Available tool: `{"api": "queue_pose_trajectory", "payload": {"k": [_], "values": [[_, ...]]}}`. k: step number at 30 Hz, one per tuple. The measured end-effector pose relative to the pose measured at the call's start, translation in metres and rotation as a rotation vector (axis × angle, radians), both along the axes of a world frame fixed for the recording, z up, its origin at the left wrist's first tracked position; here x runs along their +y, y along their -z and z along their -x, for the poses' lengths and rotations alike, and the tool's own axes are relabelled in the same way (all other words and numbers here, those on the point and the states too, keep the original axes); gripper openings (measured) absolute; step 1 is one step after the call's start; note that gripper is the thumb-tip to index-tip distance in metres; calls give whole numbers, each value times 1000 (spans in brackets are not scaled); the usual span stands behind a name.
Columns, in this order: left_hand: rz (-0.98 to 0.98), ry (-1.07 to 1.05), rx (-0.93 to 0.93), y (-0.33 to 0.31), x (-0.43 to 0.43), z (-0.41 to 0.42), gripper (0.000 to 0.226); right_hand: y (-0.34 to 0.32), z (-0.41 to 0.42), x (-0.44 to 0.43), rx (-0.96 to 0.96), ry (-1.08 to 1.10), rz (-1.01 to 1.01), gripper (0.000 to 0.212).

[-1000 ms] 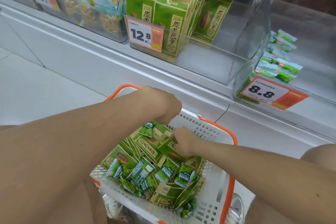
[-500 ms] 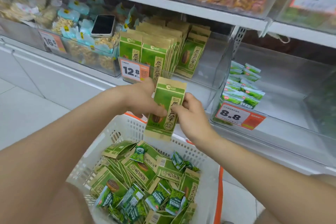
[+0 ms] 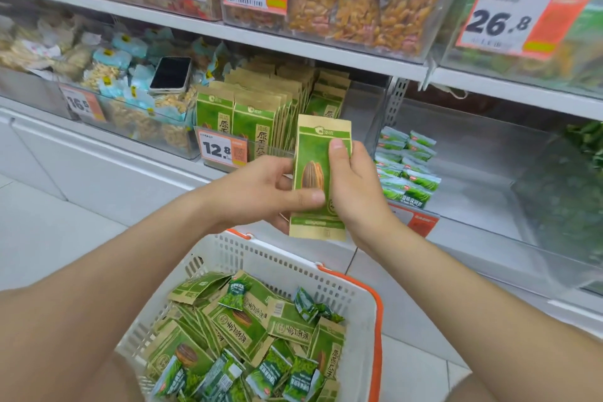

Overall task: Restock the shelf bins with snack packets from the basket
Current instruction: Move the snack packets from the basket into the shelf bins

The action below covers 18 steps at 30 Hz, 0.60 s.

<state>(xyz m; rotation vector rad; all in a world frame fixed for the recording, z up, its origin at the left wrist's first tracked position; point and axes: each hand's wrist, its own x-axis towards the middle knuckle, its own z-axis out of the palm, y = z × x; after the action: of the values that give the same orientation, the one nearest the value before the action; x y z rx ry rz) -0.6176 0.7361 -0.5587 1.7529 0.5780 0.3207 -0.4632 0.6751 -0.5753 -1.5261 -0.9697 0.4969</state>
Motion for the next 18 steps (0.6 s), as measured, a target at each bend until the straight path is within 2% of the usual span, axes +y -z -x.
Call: {"api": "queue_pose_trajectory", "payload": {"k": [3, 8, 12, 14, 16, 18], "values": [[-32, 36, -5, 1, -3, -4, 61, -6, -5, 4, 6, 33, -34, 27], [-89, -4, 3, -2, 5, -6, 62, -10, -10, 10, 65, 52, -27, 31], [-65, -144, -6, -9, 21, -5, 70, -10, -13, 16, -7, -3, 1, 37], [-248, -262, 76, -11, 32, -7, 71, -10, -14, 25, -61, 24, 36, 41], [-576, -414, 185, -12, 42, -11, 72, -11, -16, 39, -129, 109, 37, 38], [-838, -523, 152, -12, 49, -14, 58, -16, -17, 53, -164, 213, 37, 34]]}}
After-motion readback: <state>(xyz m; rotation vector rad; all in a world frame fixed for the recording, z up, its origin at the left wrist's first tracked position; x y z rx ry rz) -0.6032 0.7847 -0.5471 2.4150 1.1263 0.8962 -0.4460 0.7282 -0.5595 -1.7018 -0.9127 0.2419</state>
